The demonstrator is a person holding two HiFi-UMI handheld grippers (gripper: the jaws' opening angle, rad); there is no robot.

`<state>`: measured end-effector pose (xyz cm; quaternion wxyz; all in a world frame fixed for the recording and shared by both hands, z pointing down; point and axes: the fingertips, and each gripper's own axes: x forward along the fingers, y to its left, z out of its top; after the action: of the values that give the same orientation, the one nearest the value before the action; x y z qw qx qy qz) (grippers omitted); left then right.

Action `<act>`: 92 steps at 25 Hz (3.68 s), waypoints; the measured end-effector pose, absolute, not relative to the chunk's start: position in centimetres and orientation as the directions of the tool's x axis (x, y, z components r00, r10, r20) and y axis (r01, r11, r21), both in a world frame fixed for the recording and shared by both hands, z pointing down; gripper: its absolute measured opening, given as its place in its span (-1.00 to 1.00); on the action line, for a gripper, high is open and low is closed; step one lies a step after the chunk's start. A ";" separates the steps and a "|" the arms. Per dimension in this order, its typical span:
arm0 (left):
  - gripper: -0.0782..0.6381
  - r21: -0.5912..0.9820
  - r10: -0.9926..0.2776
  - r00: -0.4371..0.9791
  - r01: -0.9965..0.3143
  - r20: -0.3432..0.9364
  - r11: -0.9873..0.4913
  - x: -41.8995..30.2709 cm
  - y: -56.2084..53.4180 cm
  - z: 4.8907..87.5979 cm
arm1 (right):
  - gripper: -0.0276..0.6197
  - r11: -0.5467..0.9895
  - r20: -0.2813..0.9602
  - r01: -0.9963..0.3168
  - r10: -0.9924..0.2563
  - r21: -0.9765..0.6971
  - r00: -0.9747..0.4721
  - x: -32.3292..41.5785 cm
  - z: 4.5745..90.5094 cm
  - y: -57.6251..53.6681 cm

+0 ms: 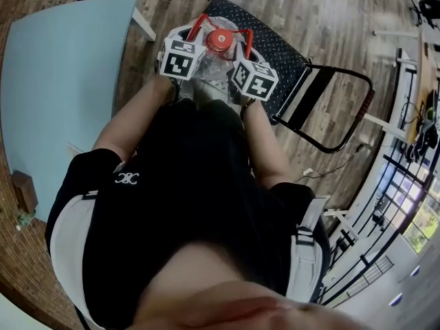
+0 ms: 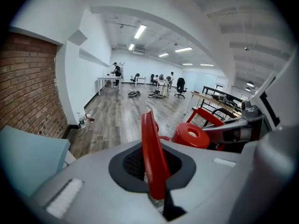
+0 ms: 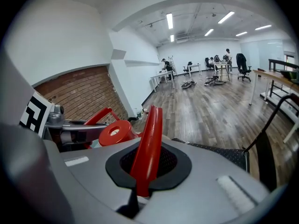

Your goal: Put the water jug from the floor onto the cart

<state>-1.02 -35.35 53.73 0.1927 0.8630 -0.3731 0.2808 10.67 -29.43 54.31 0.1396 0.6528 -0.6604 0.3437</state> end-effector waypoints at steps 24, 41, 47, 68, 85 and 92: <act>-0.74 0.079 -0.479 0.481 -0.761 0.735 -0.644 8.9 -50.7 68.7 | -0.86 -0.103 0.711 -0.975 -0.699 -0.198 -0.071 21.3 68.6 -44.3; -0.69 -0.004 -0.508 0.415 -0.771 0.755 -0.636 10.5 -56.9 76.2 | -0.87 -0.063 0.702 -0.992 -0.711 -0.113 -0.035 24.9 75.2 -51.3; -0.54 0.039 -0.480 0.447 -0.761 0.755 -0.648 11.1 -56.6 75.5 | -0.79 -0.105 0.708 -0.987 -0.706 -0.120 -0.011 25.5 75.3 -51.1; -0.78 0.023 -0.591 0.436 -0.817 0.678 -0.576 7.2 -51.7 64.0 | -0.82 -0.205 0.561 -0.965 -0.824 -0.166 0.078 25.1 62.8 -45.9; -0.78 -0.018 -0.694 0.508 -0.800 0.509 -0.599 6.3 -50.2 49.6 | -0.88 -0.141 0.386 -0.970 -0.921 -0.197 0.055 21.7 47.8 -44.0; -0.78 -0.025 -0.756 0.517 -0.819 0.401 -0.573 6.4 -49.9 42.4 | -0.88 -0.086 0.207 -0.974 -0.977 -0.209 0.042 21.6 39.8 -43.4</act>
<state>6.45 -49.88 42.37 0.0836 0.8669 -0.4543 0.1874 21.56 -43.37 39.82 -0.0054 0.7219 -0.6758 0.1487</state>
